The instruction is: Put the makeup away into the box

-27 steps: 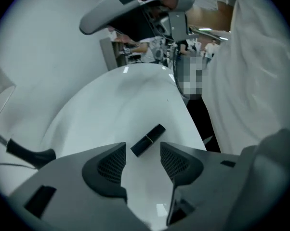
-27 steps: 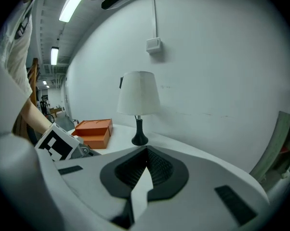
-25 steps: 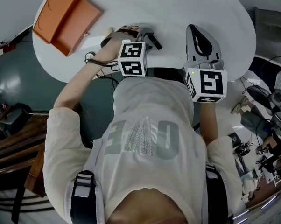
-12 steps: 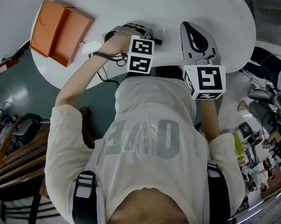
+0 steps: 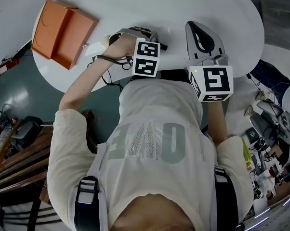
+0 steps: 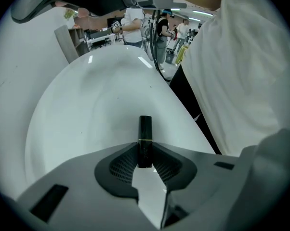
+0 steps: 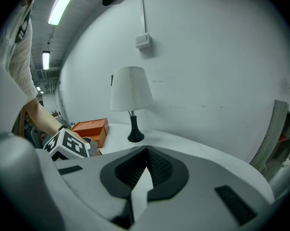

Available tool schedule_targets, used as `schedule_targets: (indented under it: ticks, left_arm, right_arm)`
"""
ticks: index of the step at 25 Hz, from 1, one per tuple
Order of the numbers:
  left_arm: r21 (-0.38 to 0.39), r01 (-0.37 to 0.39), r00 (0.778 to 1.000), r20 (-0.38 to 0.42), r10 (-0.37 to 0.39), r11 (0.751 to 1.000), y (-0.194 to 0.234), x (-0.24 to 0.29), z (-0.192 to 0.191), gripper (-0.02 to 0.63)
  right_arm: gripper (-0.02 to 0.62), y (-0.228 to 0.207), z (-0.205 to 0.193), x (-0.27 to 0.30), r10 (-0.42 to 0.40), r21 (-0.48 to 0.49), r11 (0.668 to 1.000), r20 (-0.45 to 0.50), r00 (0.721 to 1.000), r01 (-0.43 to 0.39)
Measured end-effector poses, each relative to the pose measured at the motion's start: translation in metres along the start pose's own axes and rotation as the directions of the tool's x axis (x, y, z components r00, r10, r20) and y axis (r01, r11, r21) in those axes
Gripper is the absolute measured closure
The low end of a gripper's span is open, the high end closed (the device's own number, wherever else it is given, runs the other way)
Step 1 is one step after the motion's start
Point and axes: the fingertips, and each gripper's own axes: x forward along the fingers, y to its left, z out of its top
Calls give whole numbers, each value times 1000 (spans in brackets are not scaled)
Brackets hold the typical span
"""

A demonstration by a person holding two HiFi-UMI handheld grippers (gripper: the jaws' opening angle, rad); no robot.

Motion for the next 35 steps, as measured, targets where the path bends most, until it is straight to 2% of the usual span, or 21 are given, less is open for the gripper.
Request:
schedule_targets:
  ticks: [5, 8, 10, 12, 13, 15, 16, 17, 18, 19, 21, 22, 24, 26, 28, 29, 30, 32, 35]
  left_arm:
    - [-65, -32, 999, 37, 34, 997, 0, -11, 4, 508]
    - [-202, -75, 985, 134, 104, 976, 7, -37, 10, 508]
    - [-344, -126, 957, 204, 205, 930, 17, -65, 12, 509]
    - [-491, -173, 914, 244, 325, 854, 25, -95, 9, 509]
    - [-561, -193, 887, 250, 387, 805, 26, -109, 5, 509]
    - [-695, -227, 824, 237, 515, 683, 25, -136, -7, 509]
    - [-760, -240, 786, 213, 580, 604, 23, -151, -17, 509]
    - [-824, -252, 745, 169, 645, 508, 20, -166, -29, 509]
    - [-880, -265, 702, 103, 705, 393, 17, -181, -44, 509]
    - [-923, -279, 655, 19, 755, 265, 12, -195, -61, 508]
    - [-956, -294, 553, -161, 818, 11, -5, -222, -94, 509]
    - [-952, -290, 502, -240, 831, -100, -17, -234, -109, 509]
    - [-923, -254, 407, -373, 834, -289, -44, -253, -136, 509]
    - [-875, -196, 329, -483, 811, -442, -72, -267, -161, 509]
    - [-816, -149, 278, -577, 768, -559, -100, -276, -181, 509]
    - [-786, -138, 264, -616, 743, -603, -113, -279, -190, 509]
    - [-760, -134, 255, -647, 718, -636, -124, -282, -197, 509]
    - [-724, -132, 246, -685, 685, -677, -140, -286, -208, 509]
    - [-698, -123, 233, -711, 663, -705, -156, -292, -219, 509]
  right_arm:
    - [591, 9, 10, -7, 9, -16, 1000, 34, 999, -8]
    - [591, 17, 23, -8, 25, -33, 999, 66, 998, -23]
    - [591, 24, 39, -10, 45, -52, 998, 107, 993, -39]
    - [591, 34, 56, -12, 73, -69, 996, 151, 986, -63]
    - [591, 41, 63, -13, 92, -76, 994, 169, 981, -80]
    - [591, 62, 77, -13, 147, -101, 987, 196, 969, -129]
    - [591, 75, 84, -11, 181, -117, 980, 208, 961, -160]
    - [591, 88, 91, -8, 221, -133, 972, 217, 951, -195]
    - [591, 103, 99, -3, 268, -150, 959, 225, 937, -239]
    - [591, 119, 107, 2, 322, -168, 943, 228, 919, -289]
    - [591, 151, 117, 12, 419, -197, 904, 226, 880, -380]
    - [591, 166, 120, 15, 454, -207, 887, 221, 863, -413]
    - [591, 197, 125, 18, 509, -219, 857, 215, 834, -467]
    - [591, 227, 132, 17, 560, -207, 827, 221, 799, -523]
    - [591, 256, 137, 15, 606, -189, 795, 228, 762, -576]
    - [591, 270, 137, 15, 627, -187, 779, 226, 746, -599]
    - [591, 282, 137, 16, 646, -189, 764, 219, 732, -617]
    - [591, 301, 134, 18, 674, -200, 739, 201, 711, -644]
    - [591, 321, 128, 17, 697, -209, 717, 177, 695, -665]
